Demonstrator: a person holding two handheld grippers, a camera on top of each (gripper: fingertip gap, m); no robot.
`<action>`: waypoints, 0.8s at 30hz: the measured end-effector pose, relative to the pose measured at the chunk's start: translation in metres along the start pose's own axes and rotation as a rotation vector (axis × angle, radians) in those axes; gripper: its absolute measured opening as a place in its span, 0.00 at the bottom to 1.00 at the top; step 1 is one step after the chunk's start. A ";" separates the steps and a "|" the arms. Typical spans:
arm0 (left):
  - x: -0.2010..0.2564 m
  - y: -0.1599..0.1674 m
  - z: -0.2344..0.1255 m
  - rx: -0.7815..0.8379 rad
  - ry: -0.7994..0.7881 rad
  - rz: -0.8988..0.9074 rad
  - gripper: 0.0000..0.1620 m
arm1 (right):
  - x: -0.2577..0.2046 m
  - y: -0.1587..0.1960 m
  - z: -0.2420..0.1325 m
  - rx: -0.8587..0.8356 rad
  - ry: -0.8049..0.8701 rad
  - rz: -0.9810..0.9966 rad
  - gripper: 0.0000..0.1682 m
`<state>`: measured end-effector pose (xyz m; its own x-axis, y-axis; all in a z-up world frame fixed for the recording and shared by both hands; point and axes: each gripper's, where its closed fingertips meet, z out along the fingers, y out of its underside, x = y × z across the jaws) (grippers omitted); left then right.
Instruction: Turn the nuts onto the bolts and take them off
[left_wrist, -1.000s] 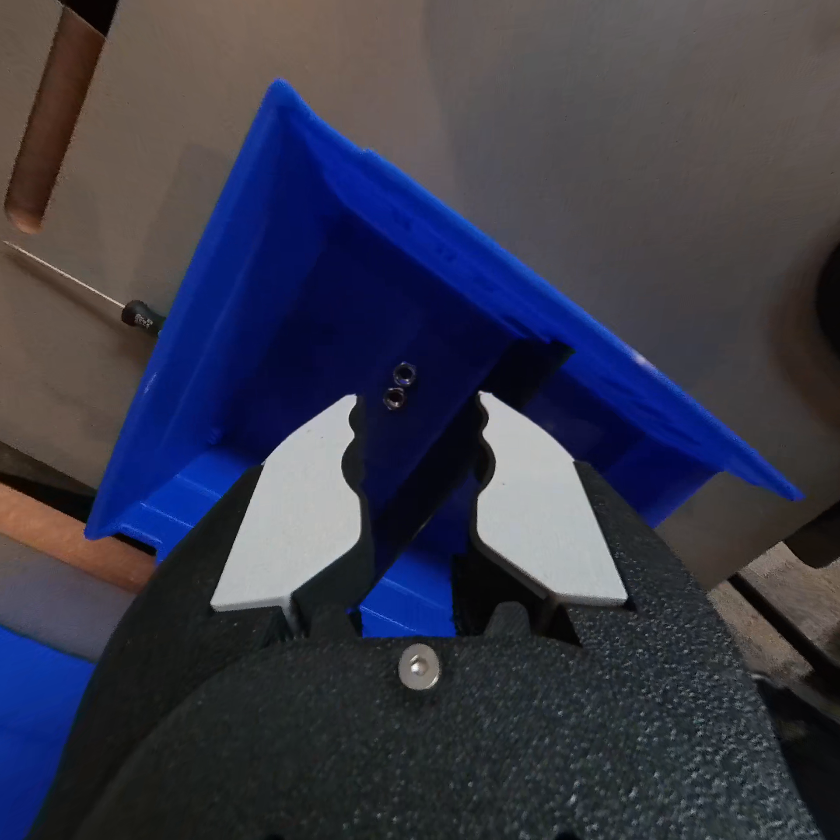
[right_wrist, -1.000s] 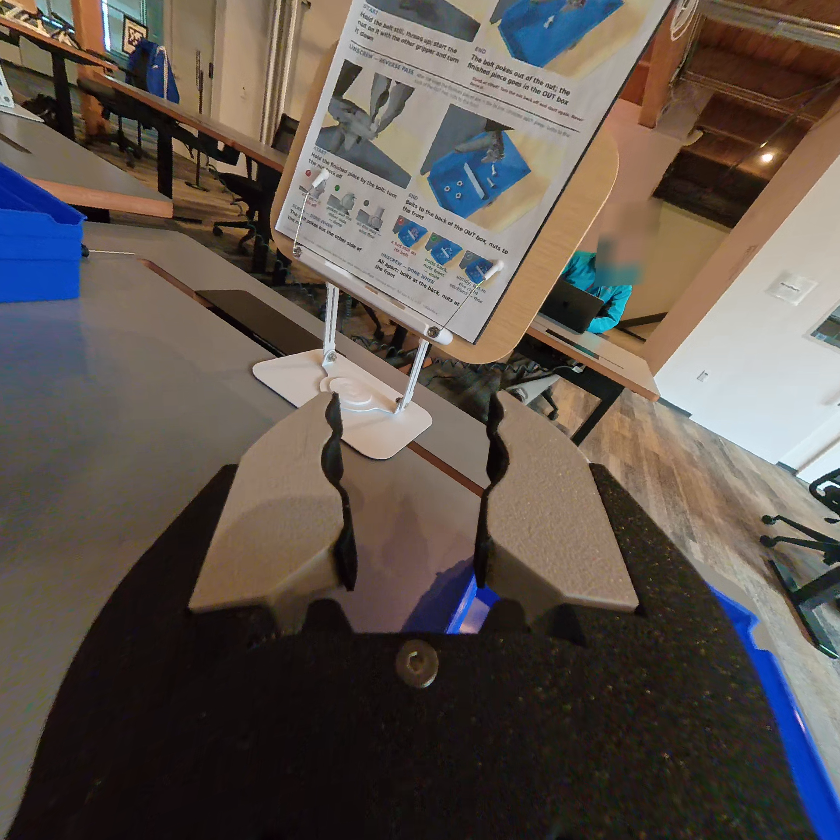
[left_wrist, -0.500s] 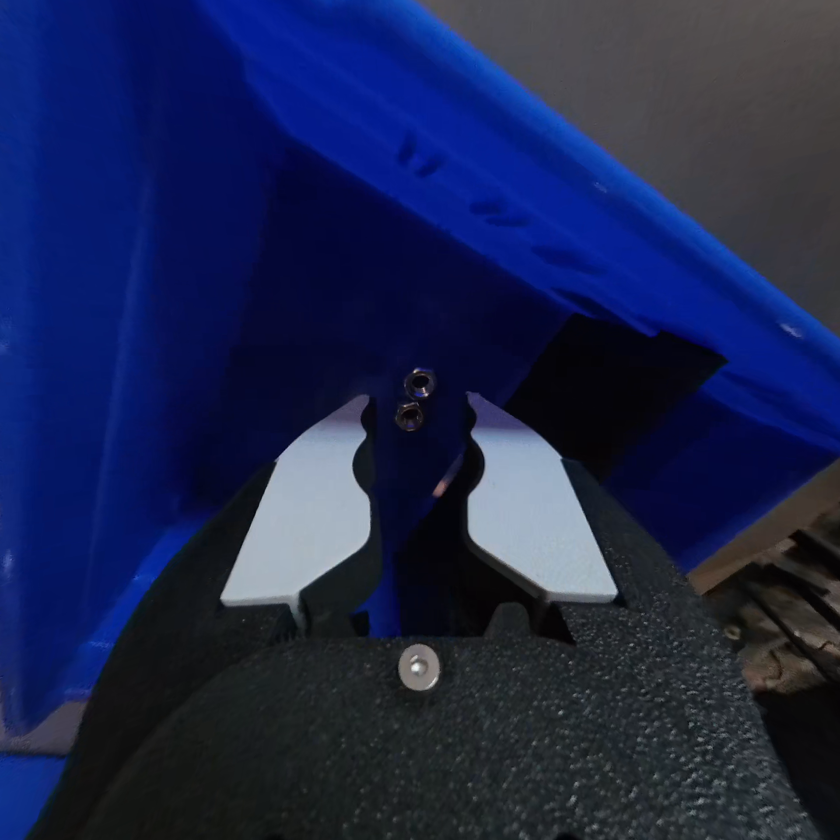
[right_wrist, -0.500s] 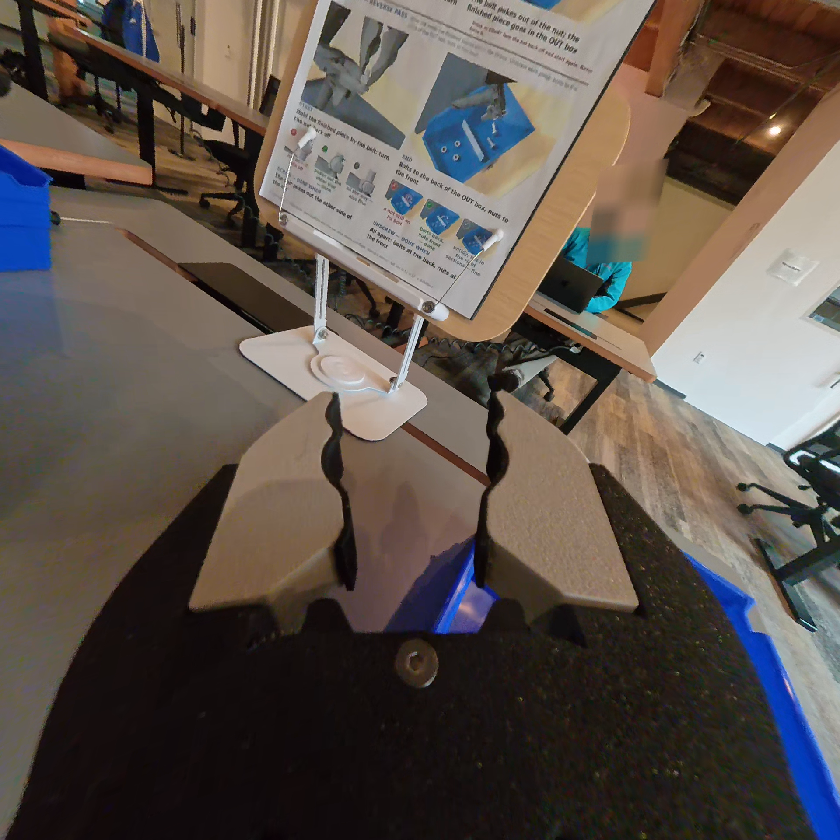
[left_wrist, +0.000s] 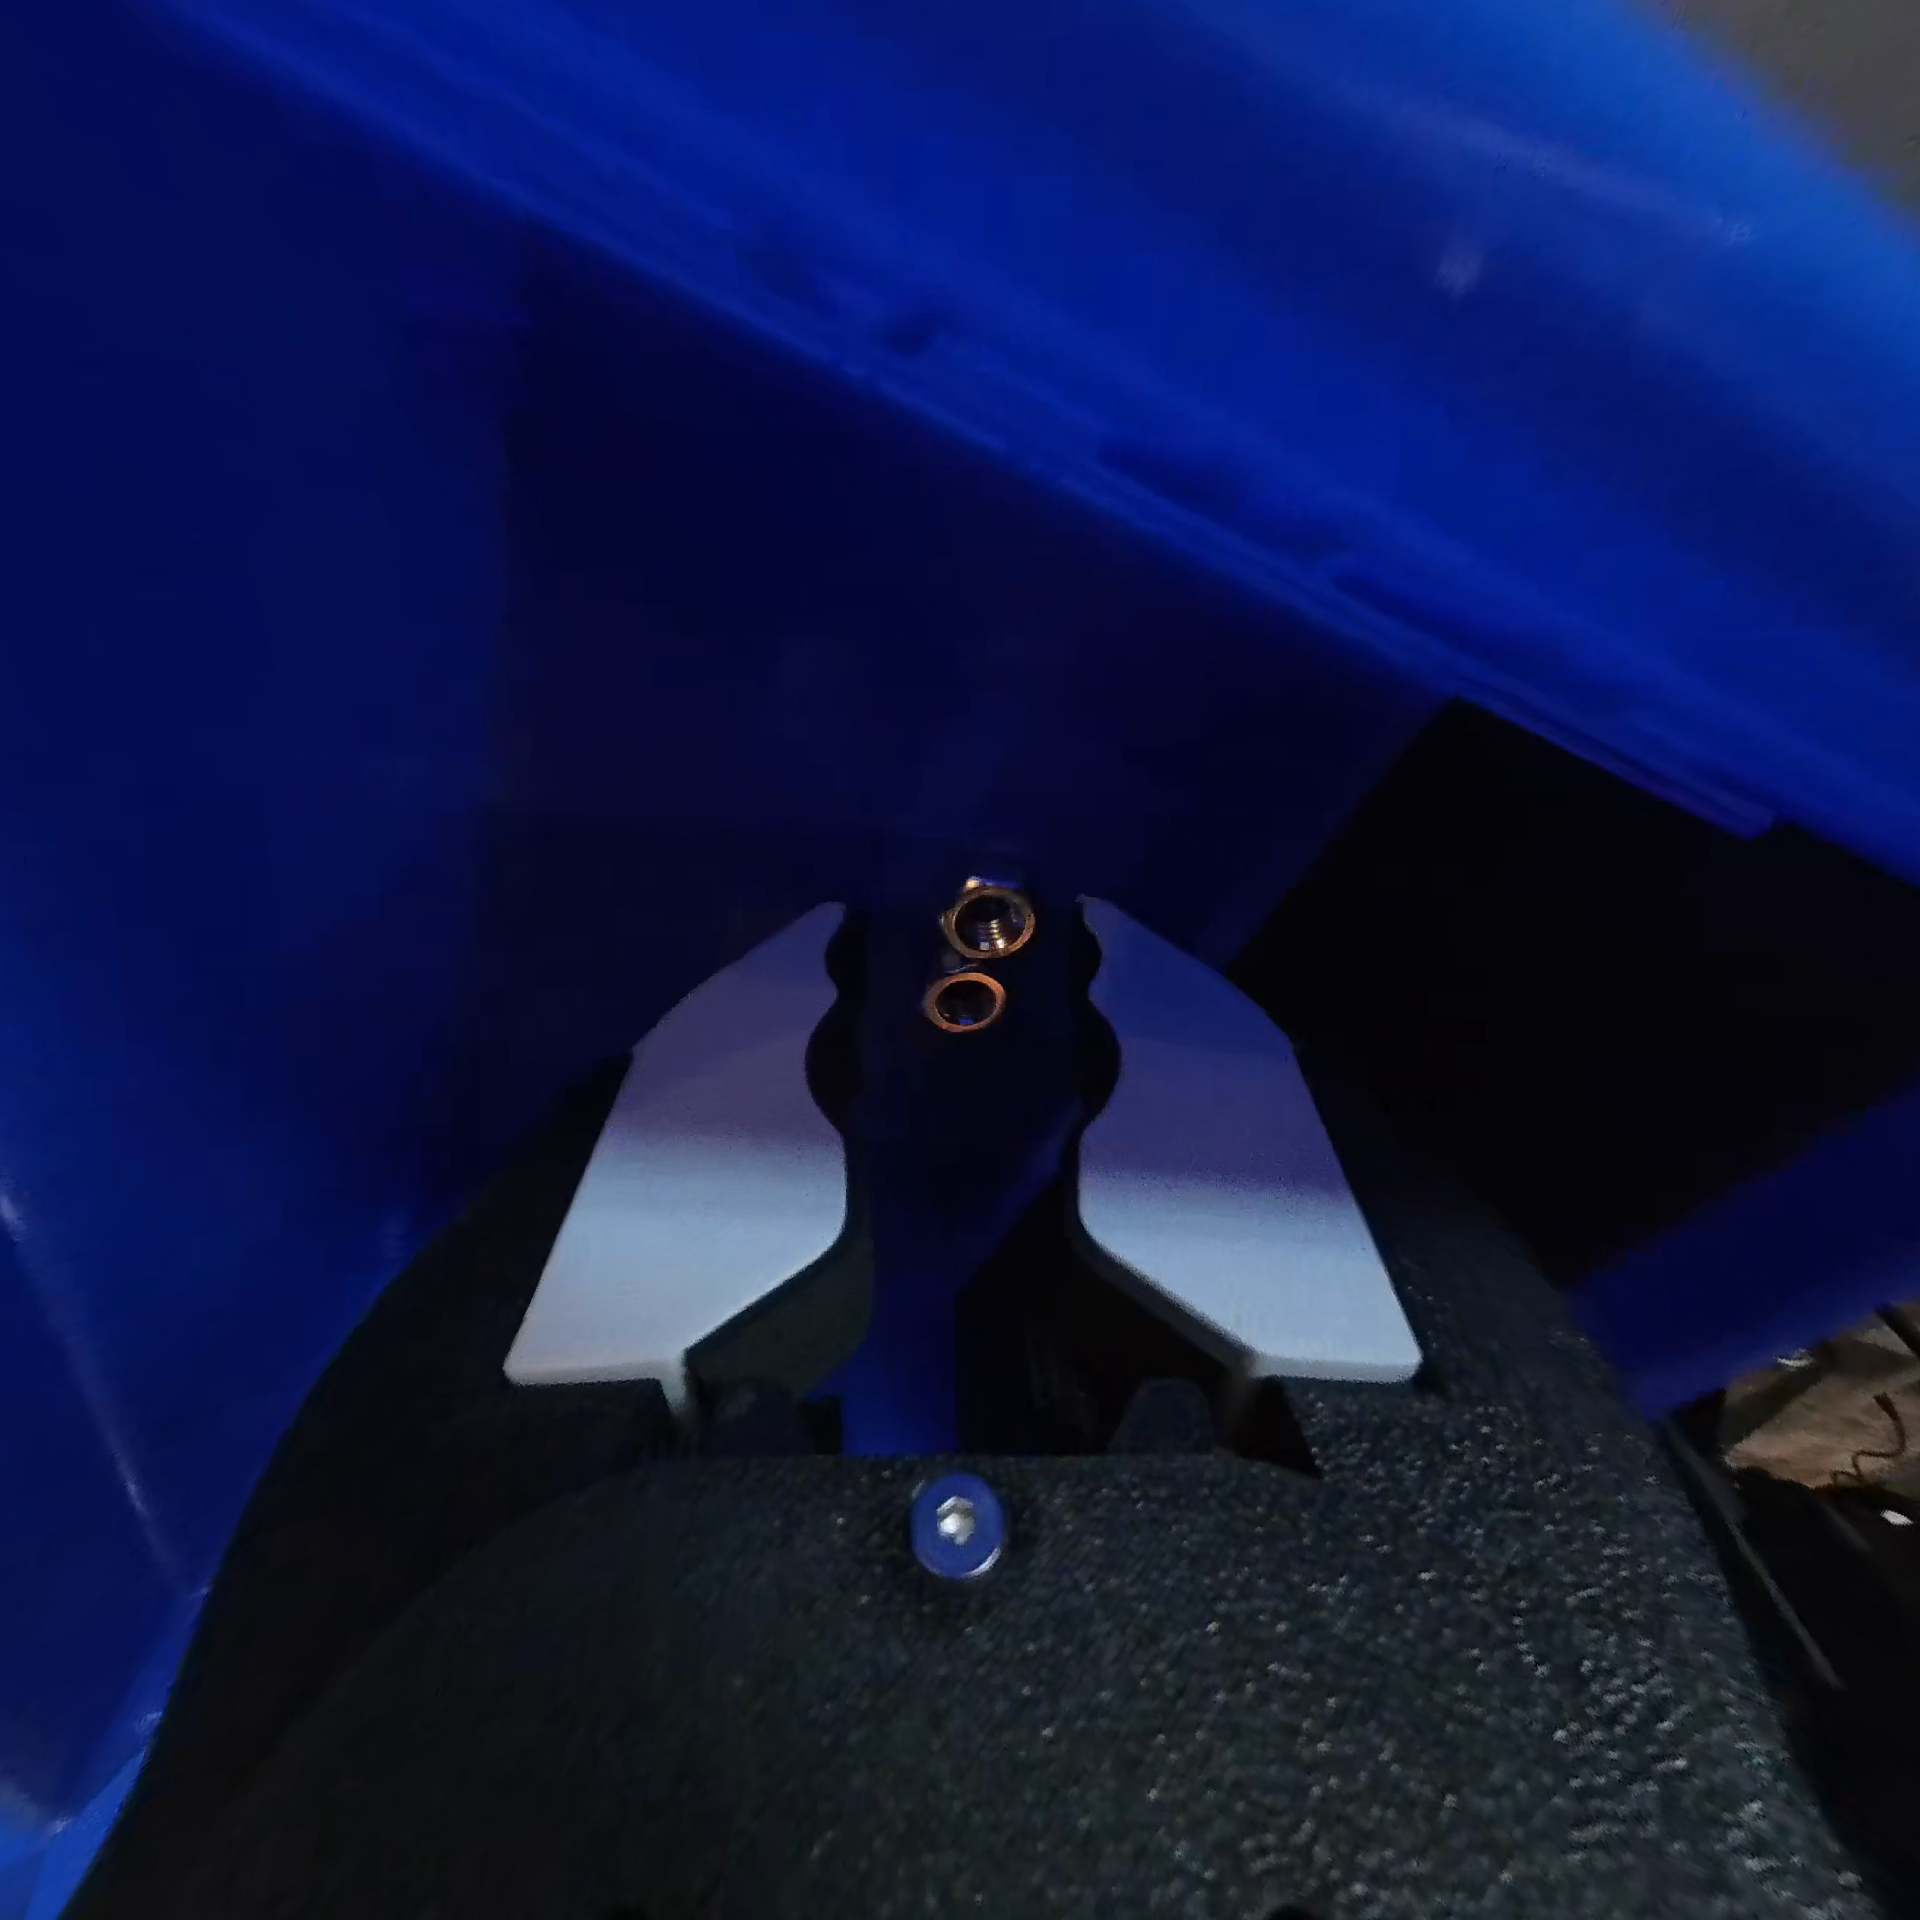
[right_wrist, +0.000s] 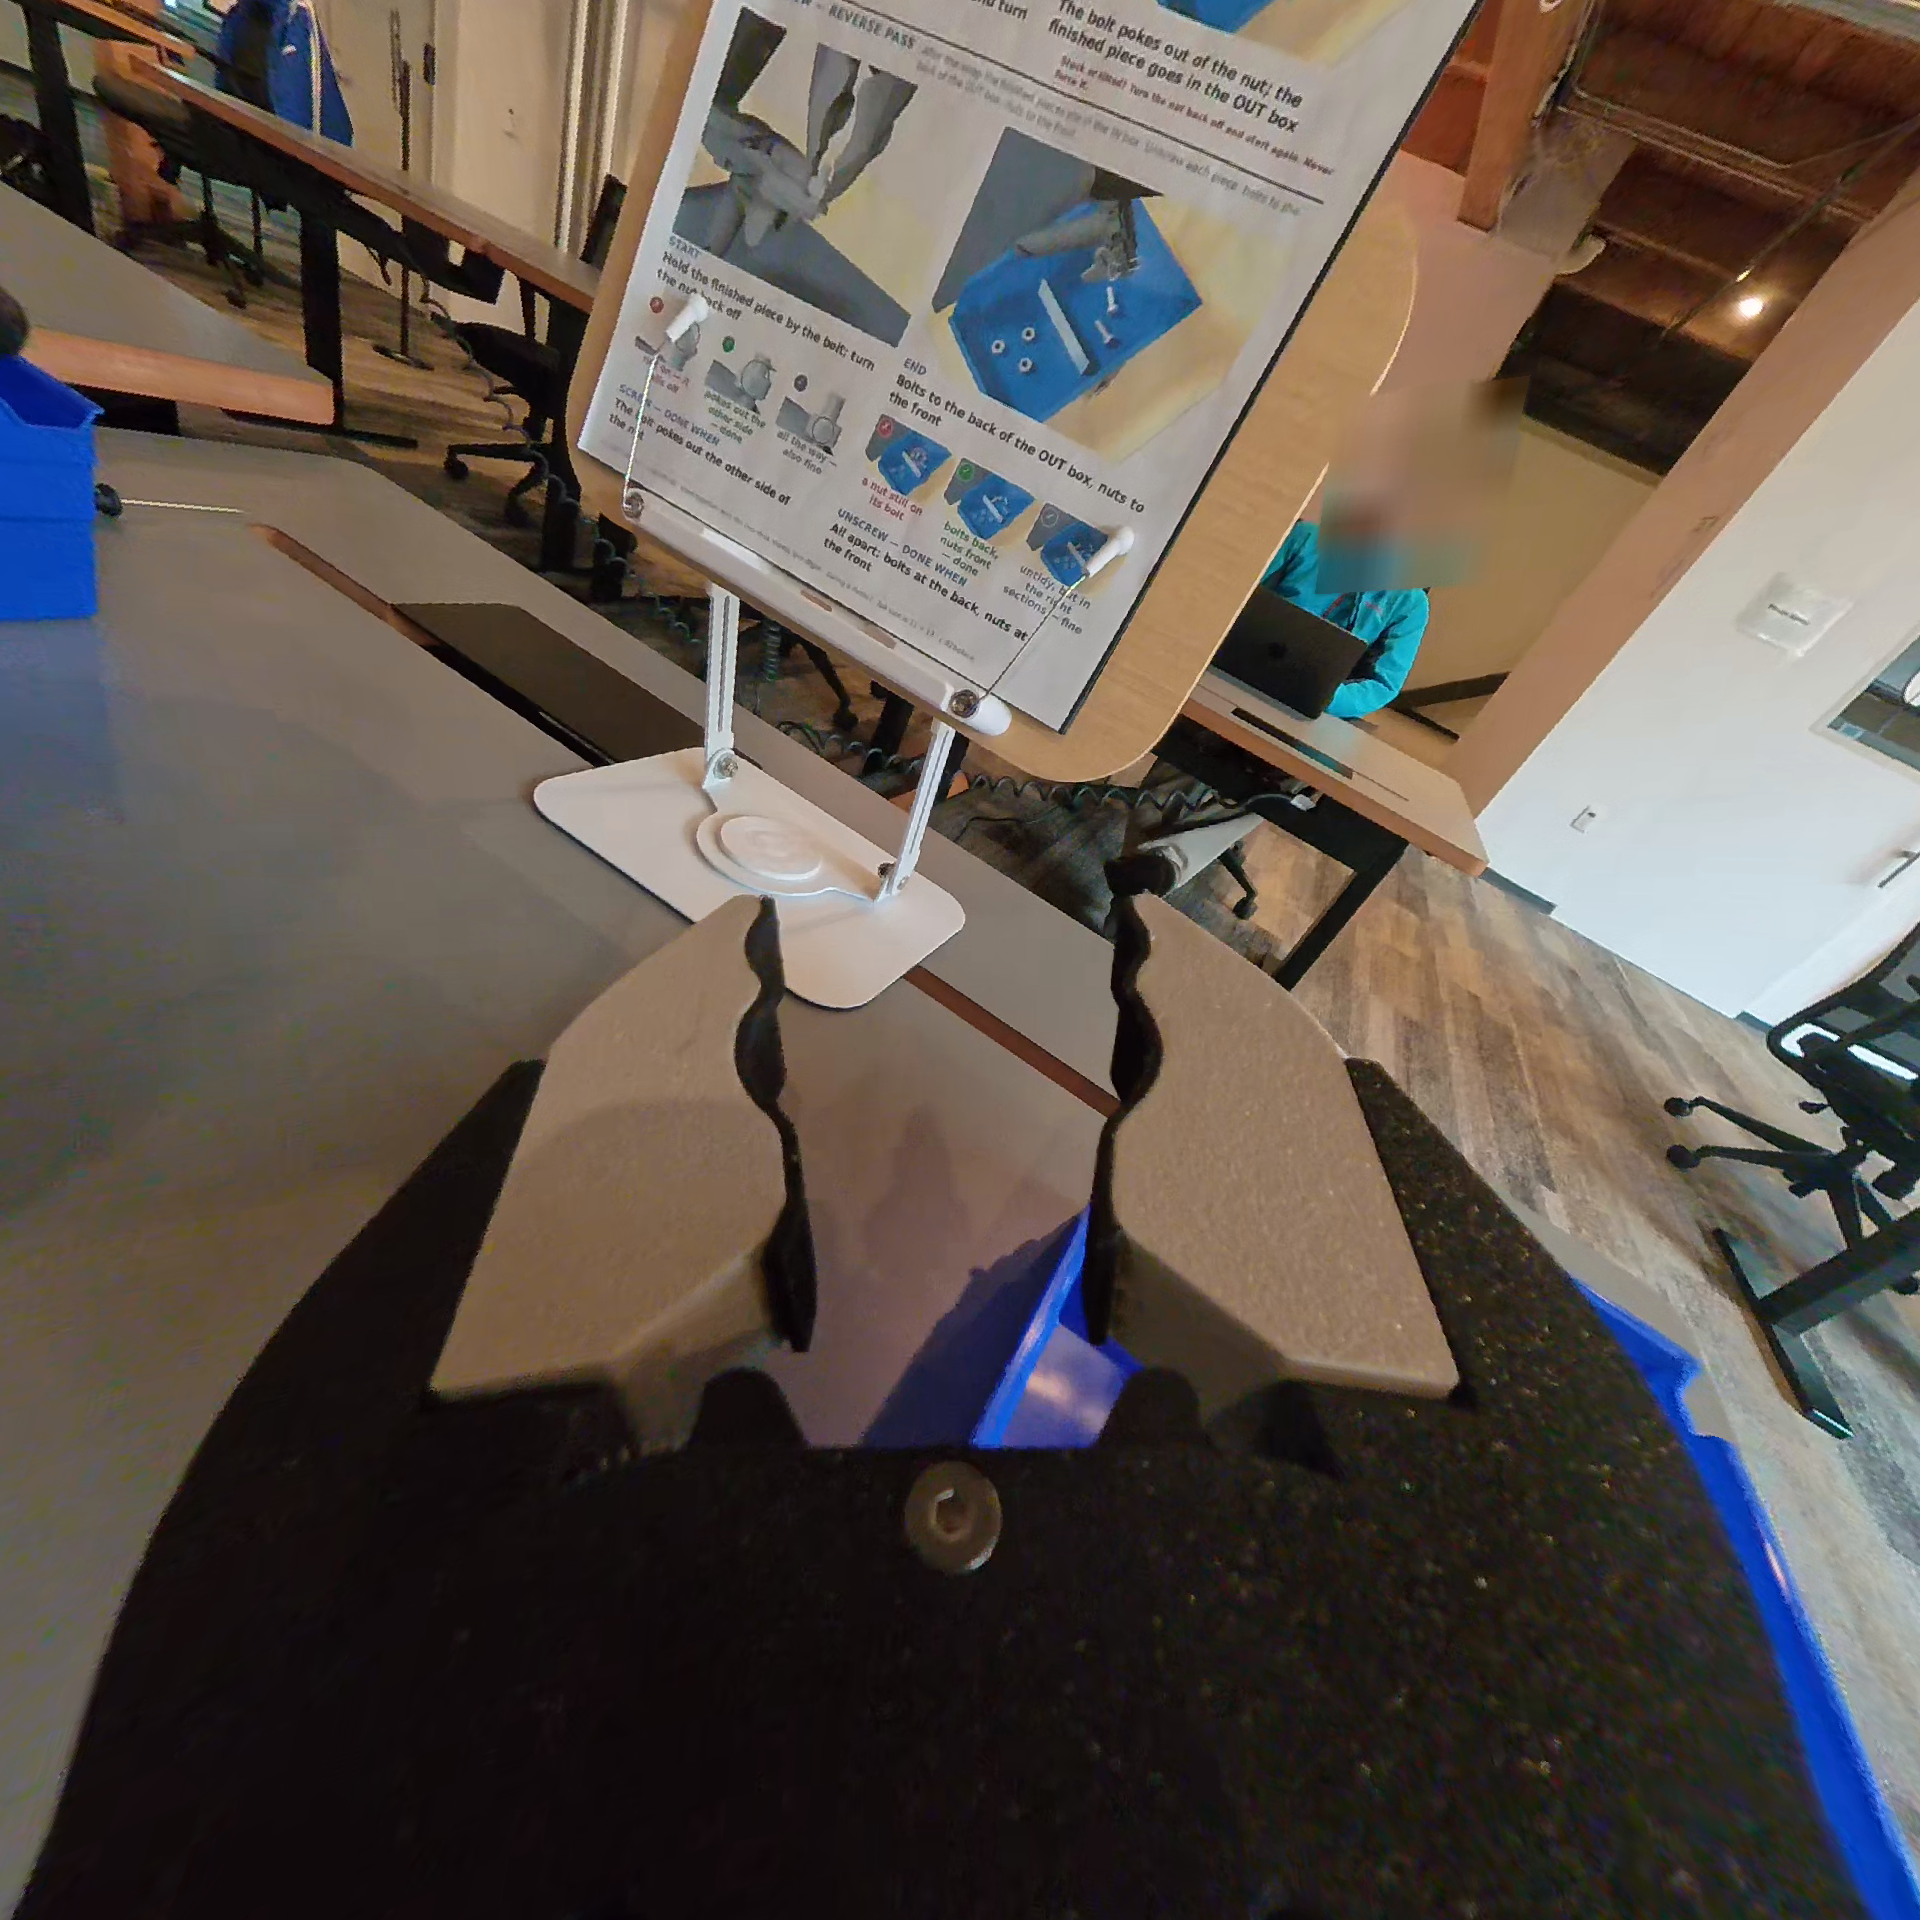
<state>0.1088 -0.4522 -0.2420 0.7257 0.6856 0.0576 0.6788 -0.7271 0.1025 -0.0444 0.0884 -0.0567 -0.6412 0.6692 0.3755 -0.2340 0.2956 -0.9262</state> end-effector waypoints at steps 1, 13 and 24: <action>-0.001 0.000 0.000 0.001 -0.010 0.001 0.23 | 0.000 0.000 0.000 -0.001 0.002 -0.001 0.36; -0.002 0.002 0.000 0.024 -0.064 0.062 0.12 | 0.001 -0.003 -0.002 0.007 0.000 0.001 0.36; 0.008 -0.026 -0.085 0.099 -0.158 0.112 0.12 | -0.014 -0.004 0.003 0.007 -0.053 0.002 0.36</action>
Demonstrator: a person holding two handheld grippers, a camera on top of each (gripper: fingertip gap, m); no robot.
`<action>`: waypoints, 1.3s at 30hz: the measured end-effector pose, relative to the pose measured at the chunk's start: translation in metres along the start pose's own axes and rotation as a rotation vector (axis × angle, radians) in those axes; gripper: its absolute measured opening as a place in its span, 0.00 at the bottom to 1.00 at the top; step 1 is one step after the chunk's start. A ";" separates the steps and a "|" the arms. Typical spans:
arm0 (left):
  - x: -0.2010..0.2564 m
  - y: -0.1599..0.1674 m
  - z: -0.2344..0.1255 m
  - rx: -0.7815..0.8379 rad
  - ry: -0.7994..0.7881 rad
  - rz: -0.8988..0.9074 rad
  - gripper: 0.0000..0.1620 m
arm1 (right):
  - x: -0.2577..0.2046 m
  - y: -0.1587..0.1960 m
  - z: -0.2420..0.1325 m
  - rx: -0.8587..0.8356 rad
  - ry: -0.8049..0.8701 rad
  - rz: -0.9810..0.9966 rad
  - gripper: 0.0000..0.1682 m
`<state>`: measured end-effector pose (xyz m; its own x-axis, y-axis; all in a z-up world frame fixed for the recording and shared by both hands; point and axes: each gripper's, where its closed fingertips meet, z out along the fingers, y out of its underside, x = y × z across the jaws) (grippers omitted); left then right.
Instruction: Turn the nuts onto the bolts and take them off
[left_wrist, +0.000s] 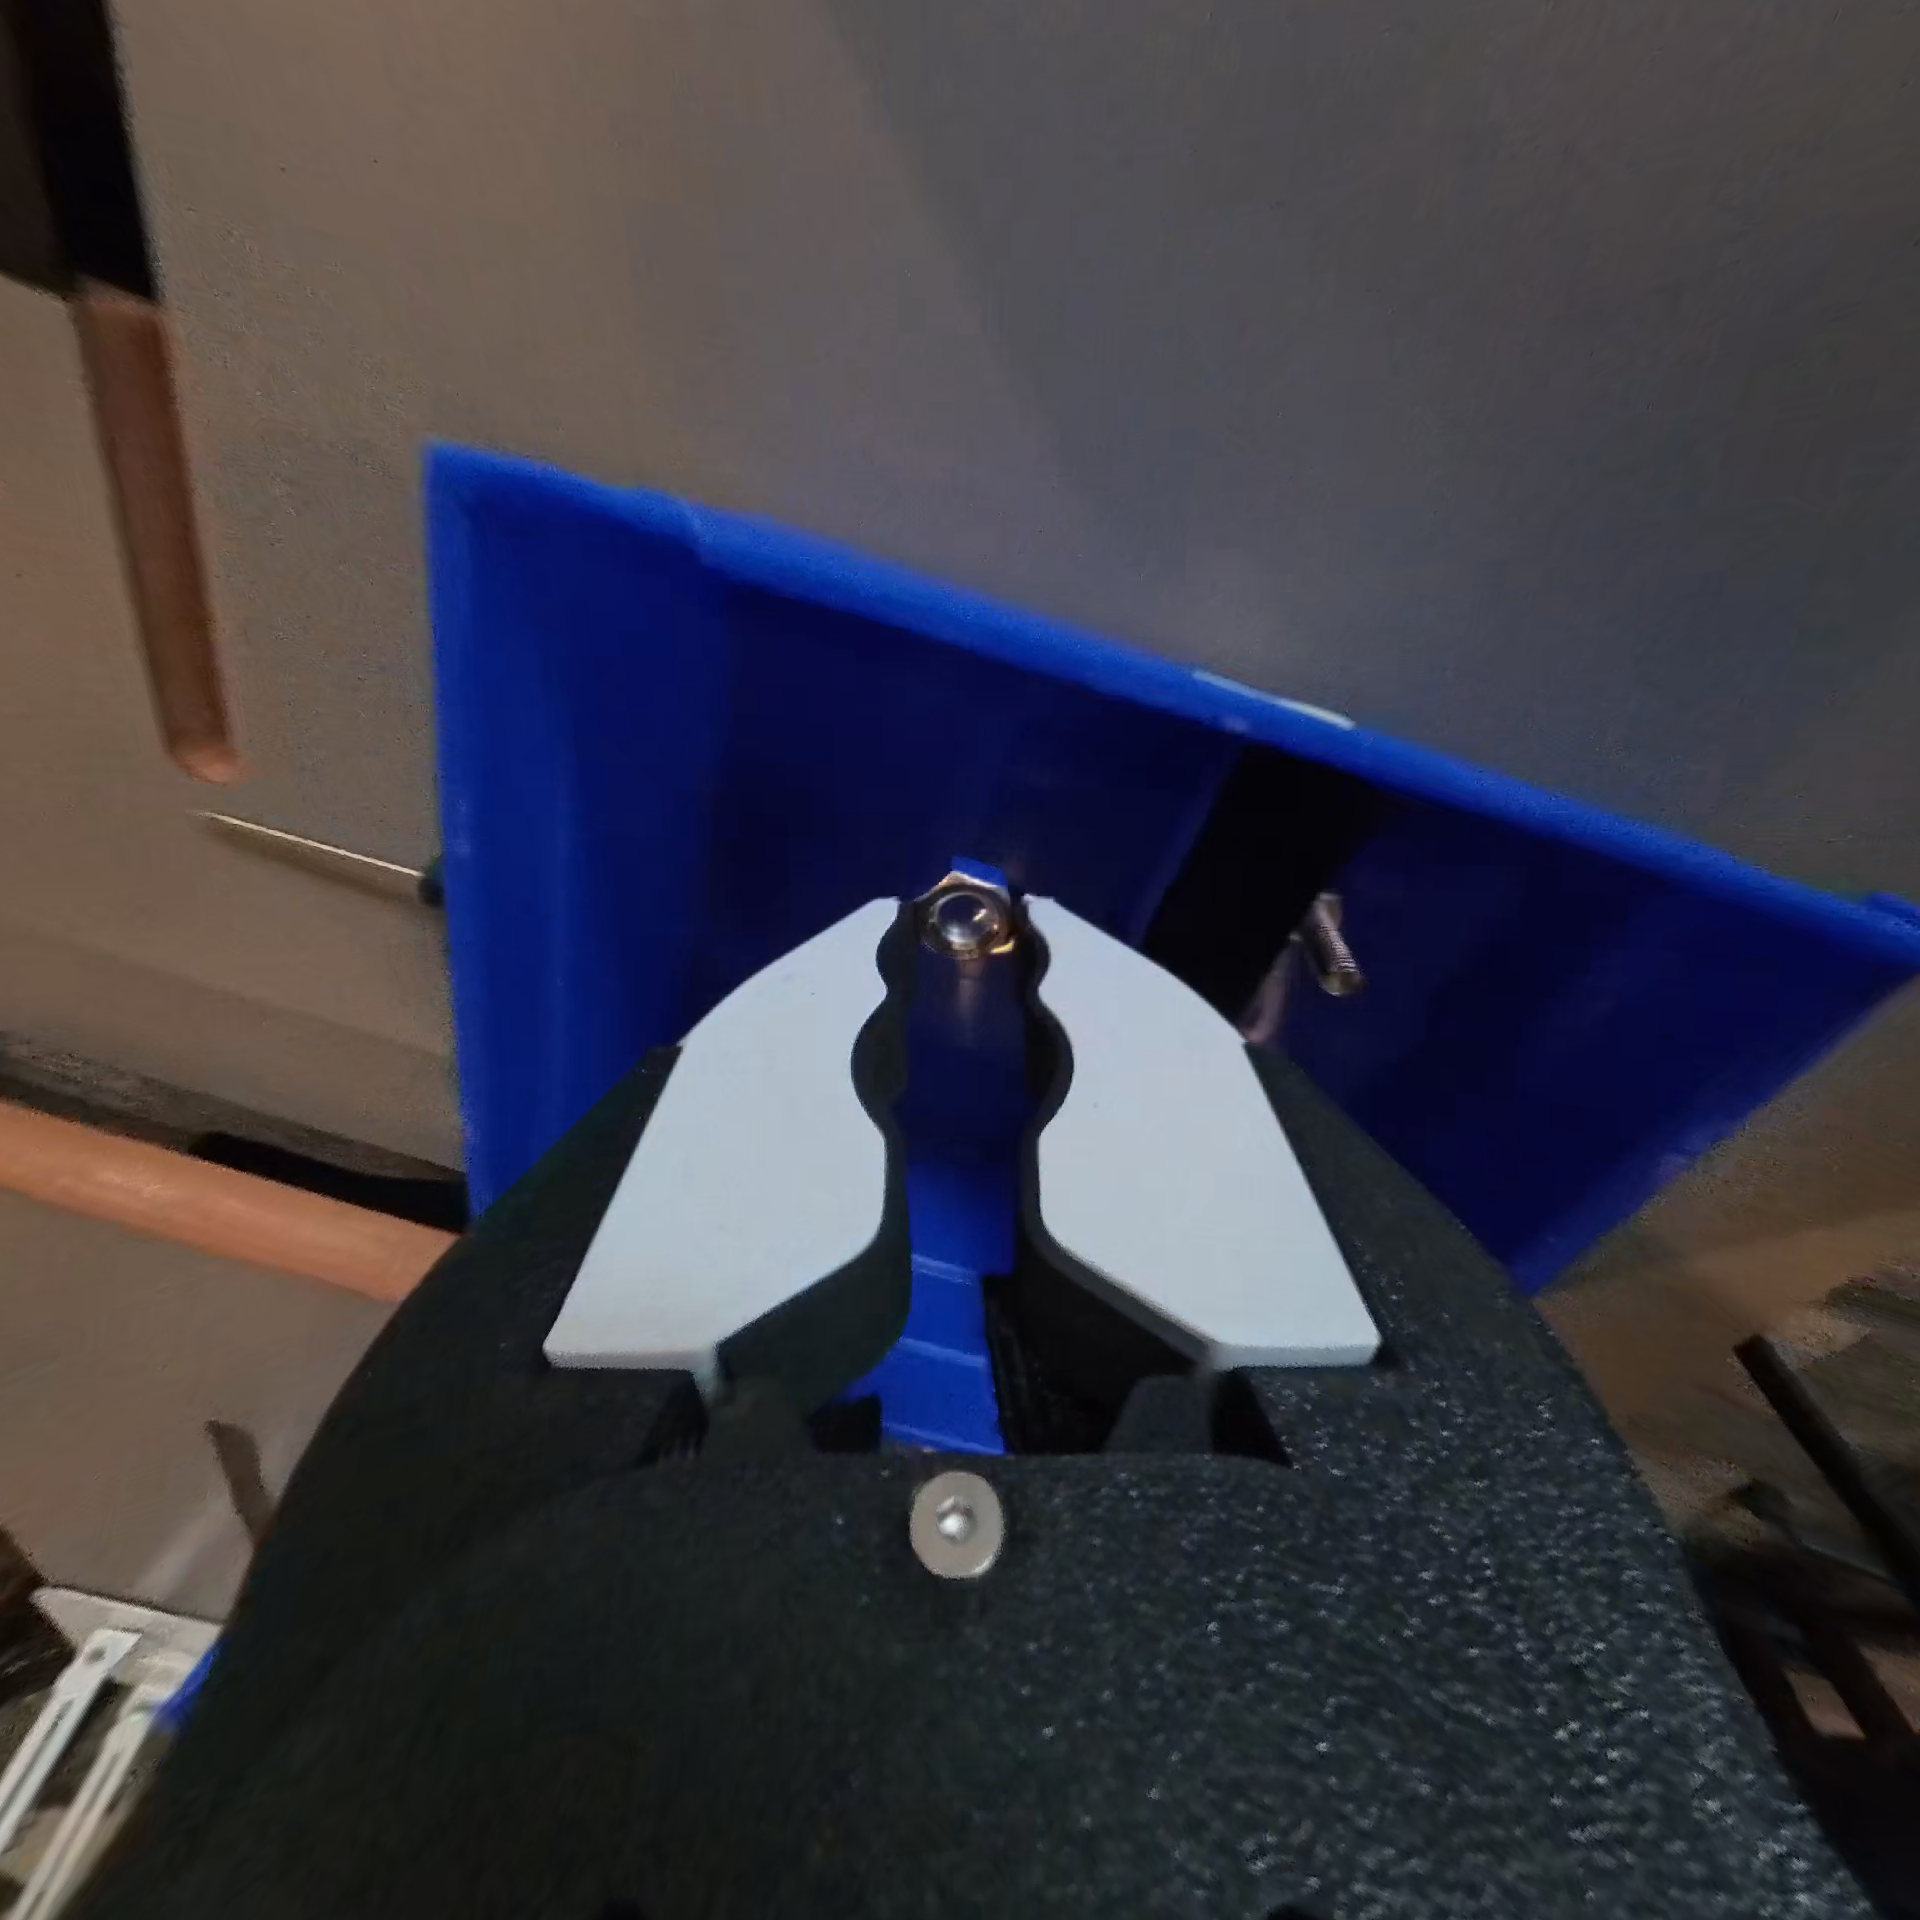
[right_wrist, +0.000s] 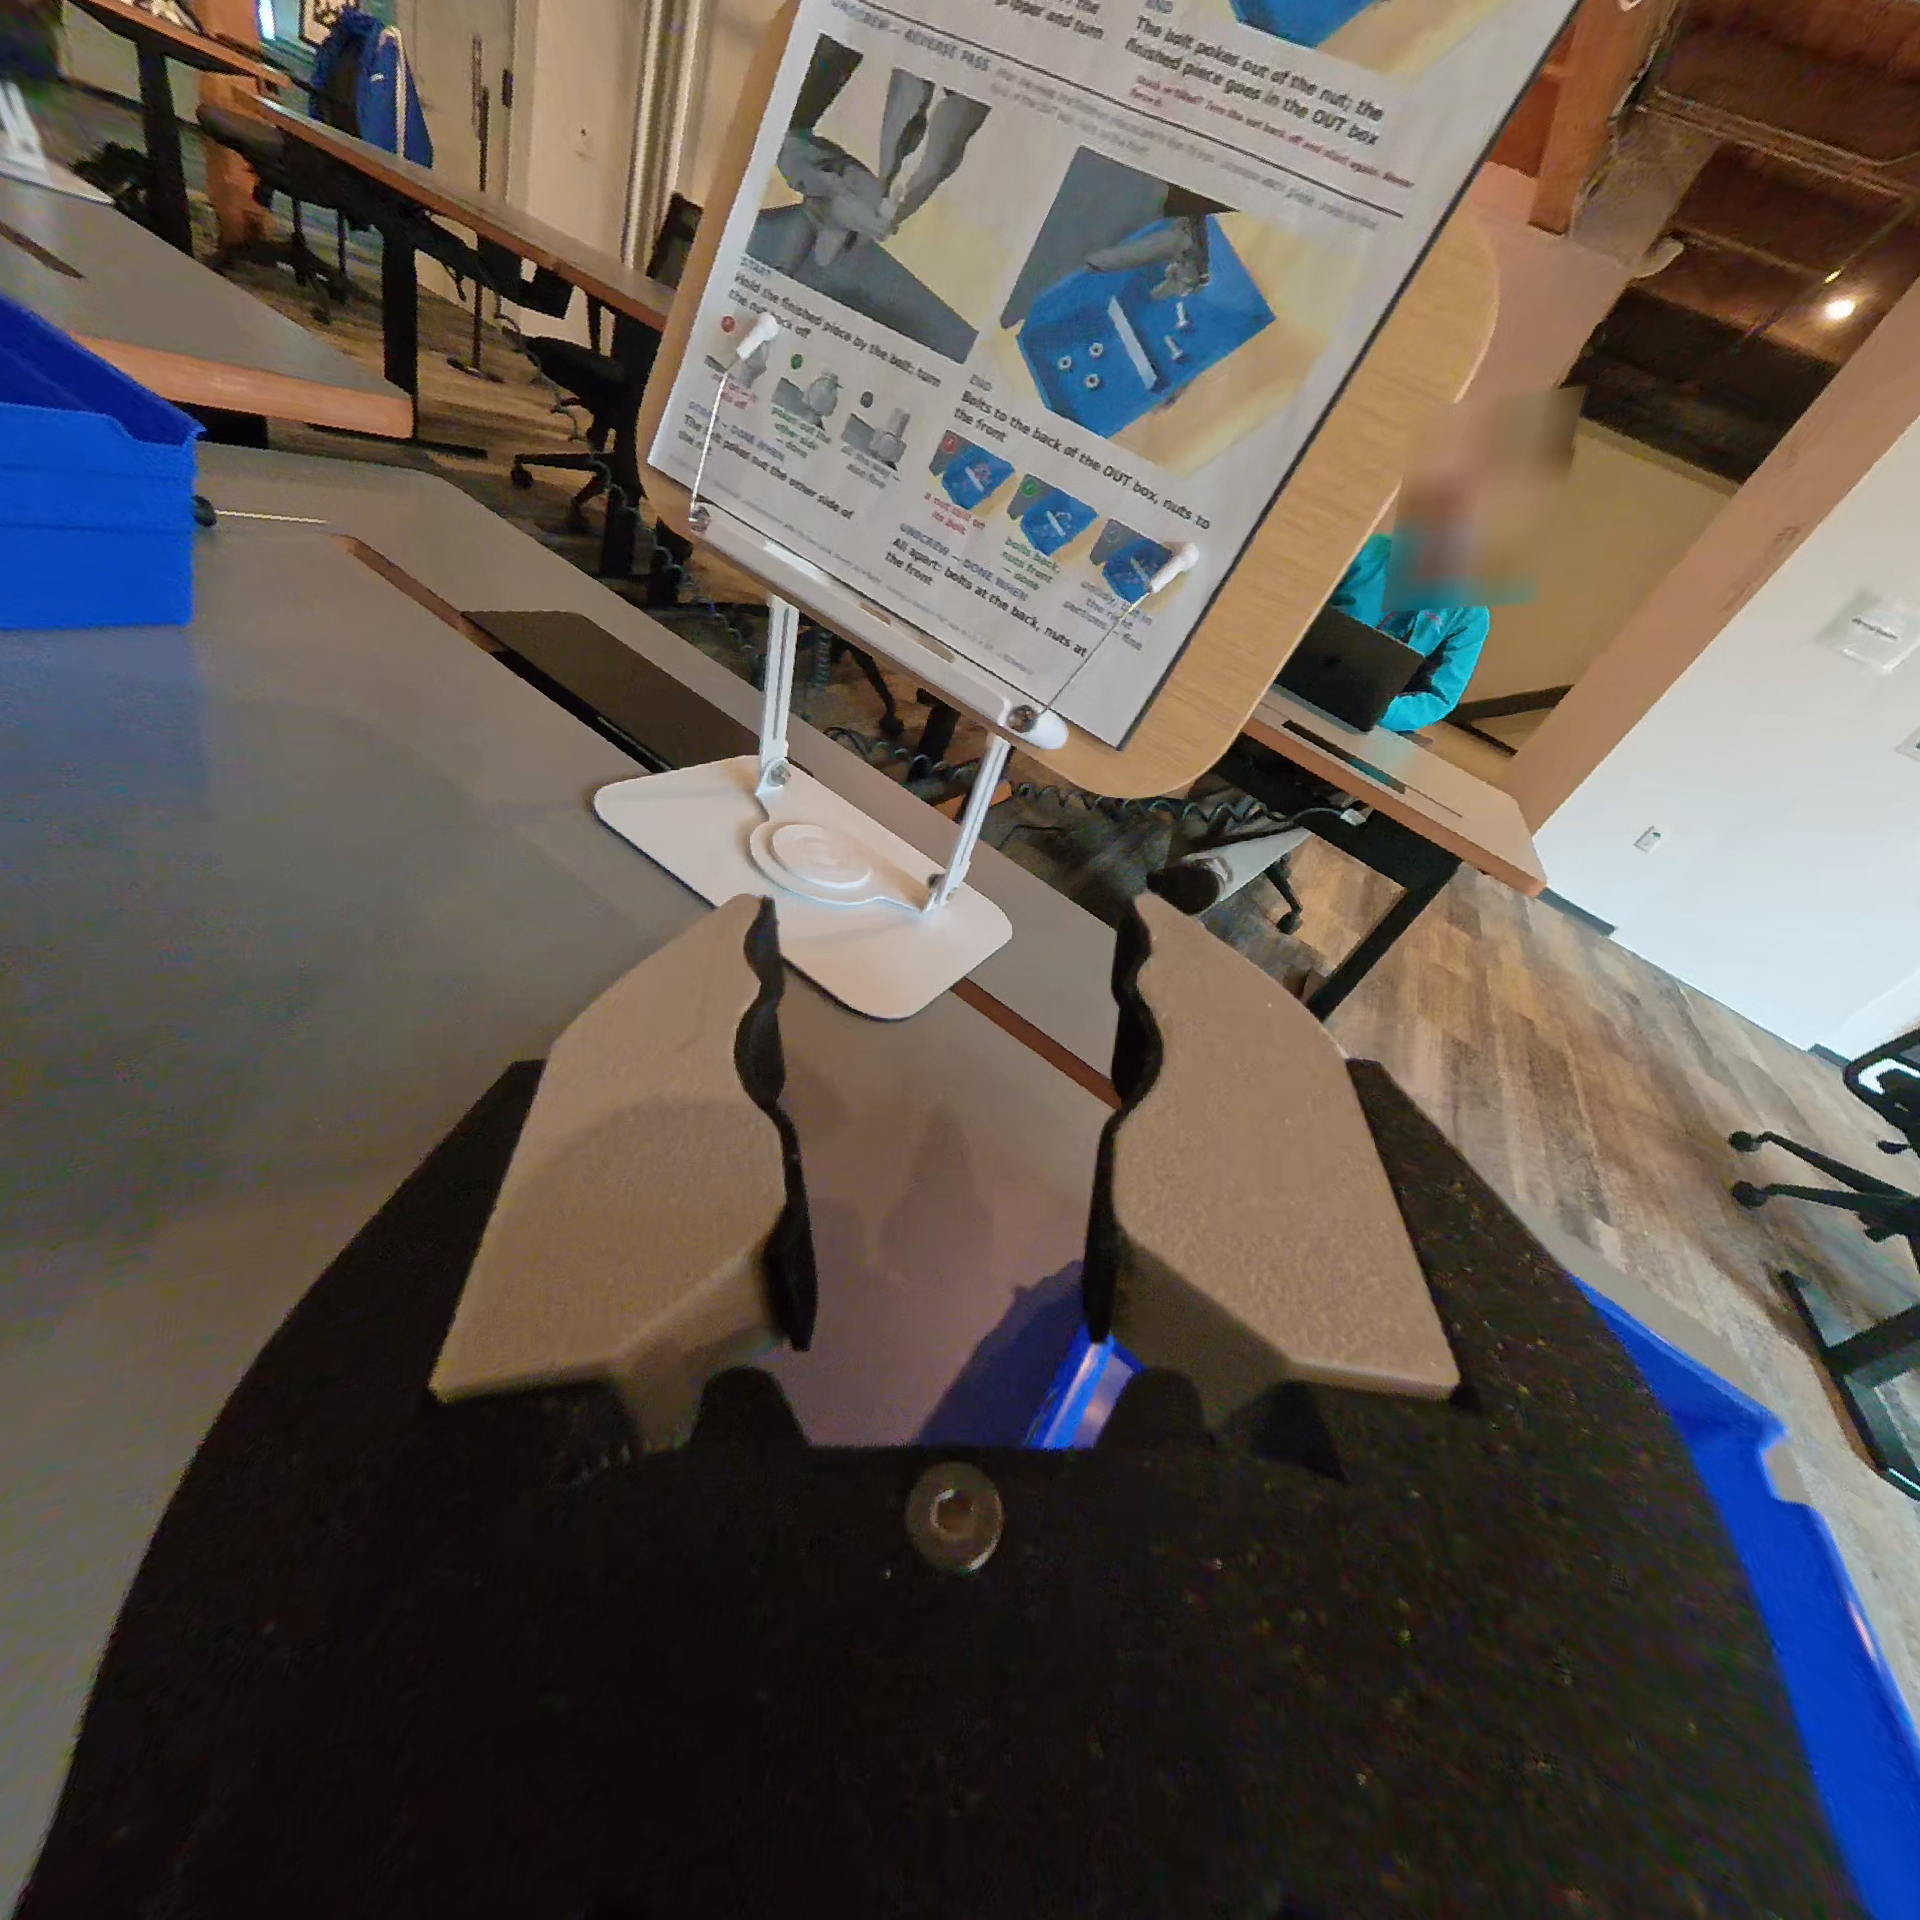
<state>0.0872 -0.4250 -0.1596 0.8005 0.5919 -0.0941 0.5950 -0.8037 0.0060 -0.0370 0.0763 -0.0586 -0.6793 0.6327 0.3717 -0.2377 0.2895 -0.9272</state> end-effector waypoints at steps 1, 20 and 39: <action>0.002 -0.007 -0.011 0.011 -0.013 0.013 0.11 | -0.002 0.001 0.001 -0.005 -0.008 -0.008 0.36; 0.160 -0.237 -0.063 0.126 -0.002 0.414 0.11 | -0.006 -0.022 -0.013 0.088 -0.046 0.024 0.36; 0.239 -0.297 0.042 -0.048 0.050 0.433 0.11 | 0.007 -0.028 -0.024 0.163 -0.054 0.149 0.35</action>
<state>0.0989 -0.0476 -0.2254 0.9786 0.2042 -0.0240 0.2055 -0.9753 0.0806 -0.0187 0.0901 -0.0291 -0.7502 0.6194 0.2312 -0.2382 0.0729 -0.9685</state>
